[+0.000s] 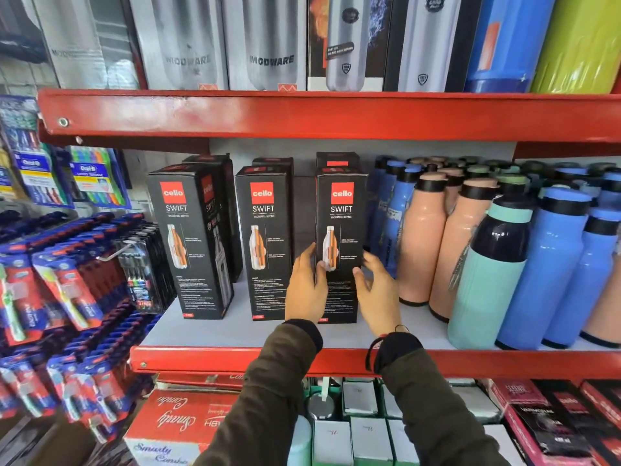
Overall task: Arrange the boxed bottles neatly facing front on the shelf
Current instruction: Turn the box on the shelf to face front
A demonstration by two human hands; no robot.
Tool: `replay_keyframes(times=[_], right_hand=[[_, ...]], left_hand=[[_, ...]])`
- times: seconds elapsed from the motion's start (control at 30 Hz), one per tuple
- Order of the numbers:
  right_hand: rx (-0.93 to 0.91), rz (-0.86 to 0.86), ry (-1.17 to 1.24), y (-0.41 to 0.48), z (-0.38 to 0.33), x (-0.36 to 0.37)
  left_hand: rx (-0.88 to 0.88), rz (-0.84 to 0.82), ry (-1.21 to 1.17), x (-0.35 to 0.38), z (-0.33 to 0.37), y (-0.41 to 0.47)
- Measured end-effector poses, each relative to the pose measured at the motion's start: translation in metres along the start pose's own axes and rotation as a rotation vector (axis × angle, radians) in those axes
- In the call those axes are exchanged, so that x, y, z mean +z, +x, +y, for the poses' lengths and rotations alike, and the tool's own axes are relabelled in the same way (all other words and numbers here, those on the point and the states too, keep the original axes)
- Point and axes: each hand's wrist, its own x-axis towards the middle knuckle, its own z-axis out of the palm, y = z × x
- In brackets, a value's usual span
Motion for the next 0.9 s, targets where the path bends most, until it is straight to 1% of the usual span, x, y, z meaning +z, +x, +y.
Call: replay_keyframes(times=[0.13, 0.27, 0.37, 0.5, 0.6, 0.7, 0.77, 0.9], right_hand=[[-0.022, 0.027, 0.043, -0.003, -0.002, 0.0], [-0.048, 0.002, 0.089, -0.003, -0.011, -0.006], [-0.032, 0.036, 0.049, 0.0, -0.018, -0.011], [-0.033, 0.088, 0.013, 0.003, -0.024, -0.017], [-0.055, 0.115, 0.001, 0.003, -0.025, -0.021], [-0.024, 0.105, 0.036, 0.005, -0.024, -0.025], [-0.012, 0.067, 0.091, 0.007, -0.022, -0.029], [0.004, -0.051, 0.213, 0.01, -0.018, -0.037]], left_hand=[[0.003, 0.019, -0.047, 0.0, 0.001, 0.002], [0.034, 0.081, -0.139, -0.003, 0.01, 0.0], [0.068, 0.139, -0.197, -0.002, 0.017, -0.006], [0.079, 0.126, -0.299, 0.002, 0.02, -0.015], [0.133, 0.134, -0.307, 0.0, 0.02, -0.018], [0.205, 0.168, -0.264, -0.001, 0.021, -0.016], [0.16, 0.169, -0.231, -0.001, 0.021, -0.009], [0.005, 0.065, -0.23, -0.002, 0.014, 0.004]])
